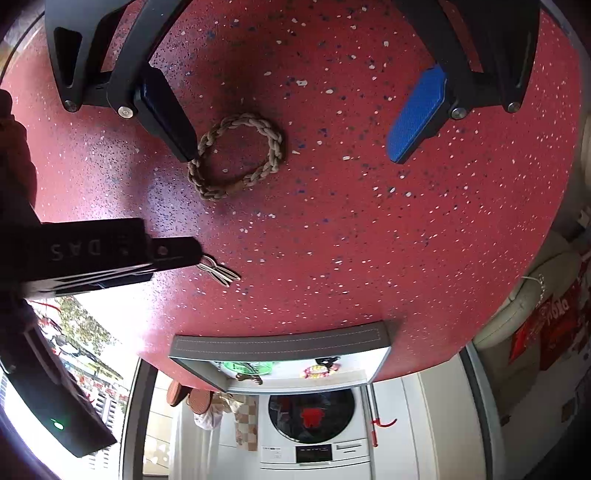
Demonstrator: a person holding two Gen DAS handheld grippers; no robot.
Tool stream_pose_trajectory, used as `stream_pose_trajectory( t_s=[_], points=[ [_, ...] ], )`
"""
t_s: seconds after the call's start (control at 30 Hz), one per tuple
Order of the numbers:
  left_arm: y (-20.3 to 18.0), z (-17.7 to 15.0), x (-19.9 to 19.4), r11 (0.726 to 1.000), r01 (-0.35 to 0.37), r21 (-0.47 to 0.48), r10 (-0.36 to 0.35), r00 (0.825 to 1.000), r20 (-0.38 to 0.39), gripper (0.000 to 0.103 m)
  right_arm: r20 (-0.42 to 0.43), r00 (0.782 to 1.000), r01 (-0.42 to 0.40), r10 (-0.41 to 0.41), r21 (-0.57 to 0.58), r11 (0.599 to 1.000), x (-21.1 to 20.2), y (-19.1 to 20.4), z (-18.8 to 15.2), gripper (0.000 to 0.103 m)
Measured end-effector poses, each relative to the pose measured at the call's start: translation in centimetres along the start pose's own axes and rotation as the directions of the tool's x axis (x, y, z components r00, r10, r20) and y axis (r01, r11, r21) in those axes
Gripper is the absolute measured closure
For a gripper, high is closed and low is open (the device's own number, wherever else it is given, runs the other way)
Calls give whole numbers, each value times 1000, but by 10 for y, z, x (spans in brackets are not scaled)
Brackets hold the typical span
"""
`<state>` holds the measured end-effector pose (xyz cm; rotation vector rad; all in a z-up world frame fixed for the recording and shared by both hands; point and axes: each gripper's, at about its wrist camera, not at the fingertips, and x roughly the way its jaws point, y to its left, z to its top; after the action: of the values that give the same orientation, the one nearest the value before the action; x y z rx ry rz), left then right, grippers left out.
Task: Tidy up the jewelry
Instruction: 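Move both open tools toward the braided bracelet and bunny clip on the table, then grasp the braided beige bracelet with the left tool while the right tool grasps the bunny clip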
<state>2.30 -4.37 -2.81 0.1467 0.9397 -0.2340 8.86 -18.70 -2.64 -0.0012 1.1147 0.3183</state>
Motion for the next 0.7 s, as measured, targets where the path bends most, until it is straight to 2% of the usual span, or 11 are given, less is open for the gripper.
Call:
stream_pose_trajectory(
  t_s=[0.2, 0.33, 0.37, 0.43, 0.67, 0.7],
  points=[
    [-7, 0, 0, 999, 21, 39, -21, 1000, 6, 0, 4, 999, 50, -50, -81, 995, 5, 13, 5, 50],
    [-10, 1, 4, 999, 27, 45, -27, 1000, -5, 0, 16, 996, 92, -91, -129, 987, 4, 19, 3, 73],
    [-11, 2, 5, 998, 29, 50, -29, 1000, -10, 0, 15, 996, 85, -83, -129, 988, 3, 18, 2, 82],
    [-15, 3, 7, 998, 33, 62, -32, 999, -14, 0, 15, 997, 80, -79, -124, 989, 2, 16, 1, 91],
    [-22, 7, 11, 995, 58, 75, -56, 998, -25, 4, 29, 999, 43, -41, -80, 996, -3, 5, 1, 93],
    [-22, 7, 11, 995, 69, 72, -68, 997, -26, 9, 34, 999, 40, -38, -76, 996, -4, 4, 1, 93]
  ],
)
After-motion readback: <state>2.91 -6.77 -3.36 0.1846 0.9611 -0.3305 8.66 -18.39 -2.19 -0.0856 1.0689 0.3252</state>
